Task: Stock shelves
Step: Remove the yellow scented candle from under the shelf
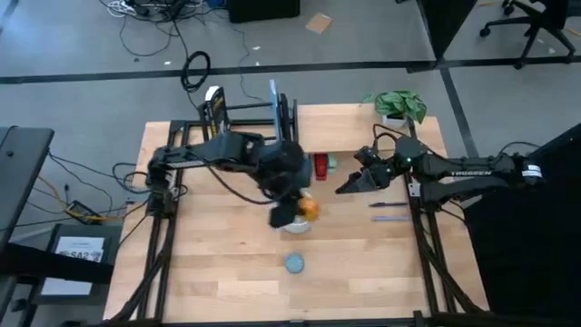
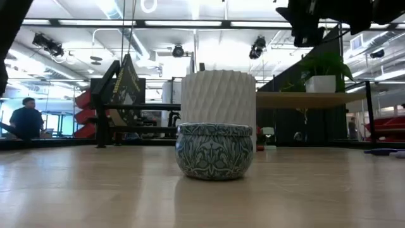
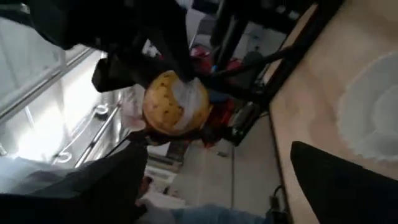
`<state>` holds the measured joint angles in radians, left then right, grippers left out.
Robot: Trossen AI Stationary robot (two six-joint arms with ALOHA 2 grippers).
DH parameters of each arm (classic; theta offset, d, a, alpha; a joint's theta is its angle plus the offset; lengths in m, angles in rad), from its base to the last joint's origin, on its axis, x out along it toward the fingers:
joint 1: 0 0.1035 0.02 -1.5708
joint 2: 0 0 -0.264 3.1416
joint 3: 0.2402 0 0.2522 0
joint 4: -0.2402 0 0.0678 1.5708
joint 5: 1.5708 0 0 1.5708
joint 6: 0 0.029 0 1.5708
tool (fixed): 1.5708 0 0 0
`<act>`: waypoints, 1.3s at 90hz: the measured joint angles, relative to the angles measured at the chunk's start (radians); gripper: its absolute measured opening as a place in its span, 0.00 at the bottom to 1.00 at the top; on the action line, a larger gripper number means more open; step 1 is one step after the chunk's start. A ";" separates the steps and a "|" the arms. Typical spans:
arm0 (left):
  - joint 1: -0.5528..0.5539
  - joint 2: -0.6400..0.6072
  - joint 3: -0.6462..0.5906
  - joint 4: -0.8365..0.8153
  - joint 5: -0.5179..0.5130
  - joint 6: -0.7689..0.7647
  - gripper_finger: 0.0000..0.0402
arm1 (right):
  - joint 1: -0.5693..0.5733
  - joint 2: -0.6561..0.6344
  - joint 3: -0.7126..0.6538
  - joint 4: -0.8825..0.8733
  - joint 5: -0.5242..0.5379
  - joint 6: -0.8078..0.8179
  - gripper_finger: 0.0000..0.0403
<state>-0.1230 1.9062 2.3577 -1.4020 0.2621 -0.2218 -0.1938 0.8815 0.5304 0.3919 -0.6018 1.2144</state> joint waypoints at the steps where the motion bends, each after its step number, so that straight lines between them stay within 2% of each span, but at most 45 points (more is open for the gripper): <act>1: -0.004 0.000 0.000 -0.025 0.005 0.000 0.36 | -0.003 0.000 0.000 0.000 0.001 -0.003 0.86; 11: -0.044 -0.003 -0.008 -0.179 0.028 0.003 0.36 | -0.034 0.000 0.000 0.001 0.008 -0.026 0.82; 22: -0.052 -0.031 -0.107 -0.117 0.058 0.014 0.36 | -0.053 0.000 0.000 0.002 0.009 -0.033 0.81; 34: -0.001 -0.116 -0.313 -0.044 0.124 0.012 0.36 | -0.054 -0.005 0.000 0.004 -0.018 -0.038 0.80; 47: 0.067 -0.272 -0.598 0.207 0.238 -0.086 0.36 | -0.050 -0.005 0.000 0.002 -0.042 -0.038 0.80; 53: 0.077 -0.338 -0.733 0.287 0.254 -0.154 0.36 | -0.049 -0.005 0.000 0.000 -0.042 -0.041 0.80; 62: 0.065 -0.422 -0.941 0.439 0.280 -0.291 0.36 | -0.049 -0.005 0.000 0.002 -0.043 -0.041 0.80; 73: 0.003 -0.506 -1.191 0.759 0.280 -0.502 0.36 | -0.049 -0.005 0.000 0.002 -0.042 -0.042 0.80; 88: -0.044 -0.525 -1.464 1.253 0.191 -0.792 0.36 | -0.049 -0.005 0.000 0.002 -0.023 -0.014 0.79; 97: -0.063 -0.509 -1.594 1.495 0.135 -0.937 0.36 | -0.049 -0.005 0.000 0.003 -0.022 0.008 0.79; 108: -0.073 -0.479 -1.714 1.646 0.086 -1.054 0.36 | -0.049 -0.005 0.000 0.002 -0.022 0.033 0.79; 117: -0.083 -0.457 -1.759 1.714 0.067 -1.117 0.36 | -0.049 -0.005 0.000 0.002 -0.022 0.047 0.79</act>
<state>-0.2058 1.4496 0.5985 0.3116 0.3288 -1.3392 -0.2424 0.8764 0.5304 0.3939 -0.6234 1.2613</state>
